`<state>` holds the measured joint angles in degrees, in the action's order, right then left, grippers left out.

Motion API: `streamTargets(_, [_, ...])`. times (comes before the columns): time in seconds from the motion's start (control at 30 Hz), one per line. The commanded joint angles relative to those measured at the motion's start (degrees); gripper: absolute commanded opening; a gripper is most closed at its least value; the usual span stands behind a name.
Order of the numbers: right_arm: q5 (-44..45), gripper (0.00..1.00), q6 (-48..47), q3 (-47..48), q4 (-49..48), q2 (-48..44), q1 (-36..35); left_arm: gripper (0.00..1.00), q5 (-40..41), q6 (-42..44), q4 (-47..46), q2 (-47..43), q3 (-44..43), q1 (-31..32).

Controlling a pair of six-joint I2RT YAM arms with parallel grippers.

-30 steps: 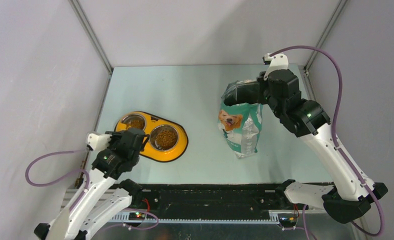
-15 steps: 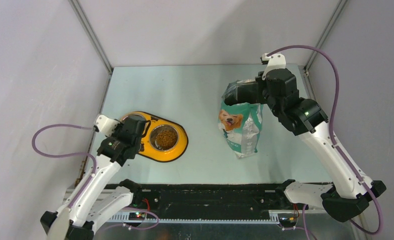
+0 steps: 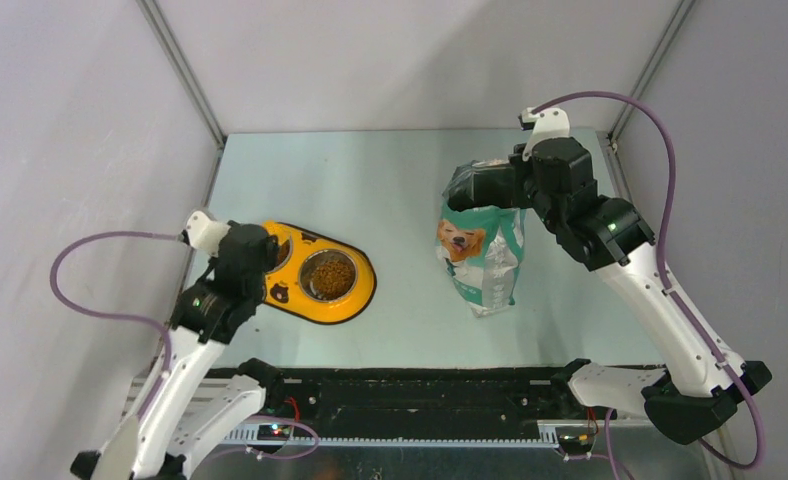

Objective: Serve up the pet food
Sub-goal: Pour the pet food into the pet food bowl.

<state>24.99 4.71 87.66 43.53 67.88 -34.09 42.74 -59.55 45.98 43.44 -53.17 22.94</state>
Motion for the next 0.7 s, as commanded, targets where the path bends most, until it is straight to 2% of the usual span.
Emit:
streamTargets(0.0, [-0.2,0.17,1.5,-1.6,-2.4,-1.3,0.5,0.0,-23.2,6.6,-22.2,-8.9,7.8,-0.3])
streamTargets(0.03, [-0.2,0.17,1.8,-1.7,-2.8,-1.5,0.5,0.01,-26.4,4.4,-25.7,-10.5,9.8,-0.3])
streamTargets(0.07, [-0.4,0.17,2.5,-2.0,-2.9,-1.8,0.4,0.01,-32.0,2.7,-33.0,-10.8,13.6,-0.3])
streamTargets(0.1, [-0.5,0.17,2.8,-2.1,-3.2,-2.0,0.4,0.0,-34.4,-0.7,-39.9,-10.7,15.4,-0.3])
streamTargets(0.13, [-0.9,0.17,3.4,-2.4,-3.4,-2.1,0.4,0.0,-37.6,-3.0,-42.8,-10.3,18.9,-0.2])
streamTargets(0.17, [-1.2,0.17,3.7,-2.6,-3.6,-2.4,0.4,0.0,-38.5,-6.7,-50.0,-8.9,20.5,0.5])
streamTargets(0.23, [-1.6,0.17,4.3,-2.9,-3.8,-2.5,0.4,0.0,-38.4,-10.3,-56.1,-5.4,23.7,2.9])
streamTargets(0.33, [-1.1,0.16,4.7,-3.0,-3.8,-2.7,0.1,0.0,-35.5,-9.2,-57.9,1.2,21.4,9.1])
streamTargets(0.47, [-0.7,0.16,4.7,-3.2,-3.9,-3.1,-0.3,0.0,-30.9,-7.5,-57.2,11.1,17.3,13.8])
streamTargets(0.6, [-2.0,0.15,4.6,-4.1,-5.9,-3.7,-0.1,0.03,-26.1,-11.1,-66.7,20.9,19.1,17.9])
streamTargets(0.67, [-3.5,0.15,4.8,-4.6,-6.6,-3.9,0.0,0.06,-21.8,-12.5,-64.3,25.4,17.3,20.4])
